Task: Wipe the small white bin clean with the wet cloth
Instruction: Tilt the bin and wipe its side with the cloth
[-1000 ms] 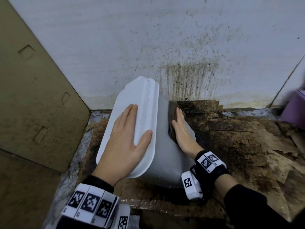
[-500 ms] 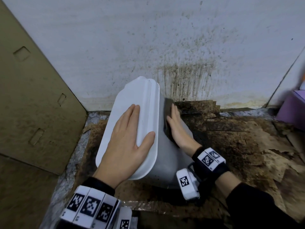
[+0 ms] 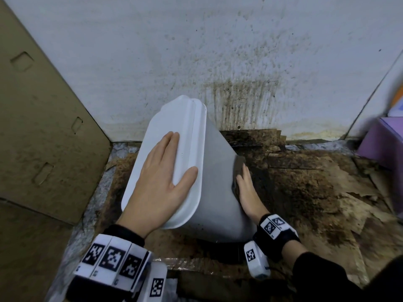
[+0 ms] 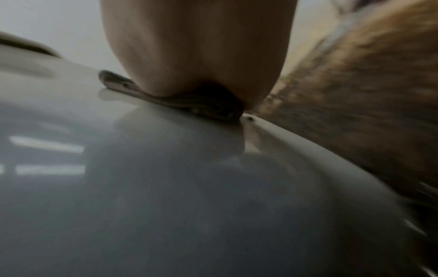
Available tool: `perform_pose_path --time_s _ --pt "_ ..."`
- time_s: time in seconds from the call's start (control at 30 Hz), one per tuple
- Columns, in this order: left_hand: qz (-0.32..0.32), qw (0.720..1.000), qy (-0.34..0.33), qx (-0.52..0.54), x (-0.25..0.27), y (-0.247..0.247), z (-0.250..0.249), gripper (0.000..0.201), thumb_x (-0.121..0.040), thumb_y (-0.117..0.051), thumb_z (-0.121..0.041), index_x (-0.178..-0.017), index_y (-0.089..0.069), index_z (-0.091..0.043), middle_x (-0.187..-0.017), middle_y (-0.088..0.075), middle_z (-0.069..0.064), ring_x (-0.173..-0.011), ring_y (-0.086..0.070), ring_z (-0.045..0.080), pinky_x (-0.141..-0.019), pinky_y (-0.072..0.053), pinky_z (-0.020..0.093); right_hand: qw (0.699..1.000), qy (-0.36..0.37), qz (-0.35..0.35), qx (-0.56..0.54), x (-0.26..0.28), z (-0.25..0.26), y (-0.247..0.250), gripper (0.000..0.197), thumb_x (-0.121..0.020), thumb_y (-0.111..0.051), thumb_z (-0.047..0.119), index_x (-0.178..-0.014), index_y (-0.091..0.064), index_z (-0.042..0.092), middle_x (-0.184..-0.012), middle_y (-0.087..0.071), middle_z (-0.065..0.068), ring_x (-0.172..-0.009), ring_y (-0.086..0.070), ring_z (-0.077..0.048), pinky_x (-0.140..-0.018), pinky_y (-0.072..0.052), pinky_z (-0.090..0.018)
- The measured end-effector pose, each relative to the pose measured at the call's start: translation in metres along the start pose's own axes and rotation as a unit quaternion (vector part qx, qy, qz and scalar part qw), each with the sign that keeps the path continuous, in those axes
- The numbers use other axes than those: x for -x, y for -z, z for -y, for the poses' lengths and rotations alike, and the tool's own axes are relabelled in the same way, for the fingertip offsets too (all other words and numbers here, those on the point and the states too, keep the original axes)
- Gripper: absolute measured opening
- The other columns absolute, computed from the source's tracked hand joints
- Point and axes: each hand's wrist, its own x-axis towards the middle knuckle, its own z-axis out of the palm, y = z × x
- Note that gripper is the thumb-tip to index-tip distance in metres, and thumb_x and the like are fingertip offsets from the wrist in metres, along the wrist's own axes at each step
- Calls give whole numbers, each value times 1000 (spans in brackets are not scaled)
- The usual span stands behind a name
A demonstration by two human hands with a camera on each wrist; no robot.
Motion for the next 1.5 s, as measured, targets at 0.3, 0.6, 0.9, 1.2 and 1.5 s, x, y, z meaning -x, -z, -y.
perform_pose_path --time_s 0.3,0.6,0.9,1.2,1.5 --pt "-1 1000 -3 -16 -3 -3 -3 89 -89 -29 -69 -163 -11 -25 -171 -7 -11 -155 -3 3 -128 -8 34 998 53 -18 -32 30 49 -19 54 -114 -21 34 -163 2 36 -173 6 14 -158 8 -2 -131 -1 -41" --pt "-6 1000 -9 -28 -3 -6 -9 88 -90 -31 -67 -163 -12 -23 -171 -9 -8 -156 -4 5 -127 -8 32 978 185 -22 -93 77 105 -32 55 -112 -32 38 -164 -15 36 -170 -11 25 -156 -4 6 -131 -9 -37" --pt "-14 996 27 82 1 2 2 54 -110 -26 -43 -161 -21 -29 -167 -16 -18 -150 -9 -9 -124 -5 18 994 24 -64 -82 91 15 -25 50 -110 -38 38 -156 -21 49 -171 -13 17 -150 -11 13 -129 -8 -29" --pt "-12 995 30 92 -2 4 5 50 -110 -31 -27 -160 -23 -30 -167 -18 -18 -148 -12 -11 -113 -2 2 982 36 -154 -101 110 54 -40 45 -111 -38 29 -155 -42 25 -151 -53 7 -137 -47 -4 -107 -34 -4" --pt "-15 993 20 118 -1 -1 1 58 -102 -29 -35 -159 -24 -28 -167 -18 -16 -150 -12 -7 -122 -6 15 946 128 -66 -290 139 154 -42 45 -110 -37 37 -156 -40 37 -153 -49 26 -143 -42 6 -119 -35 -25"
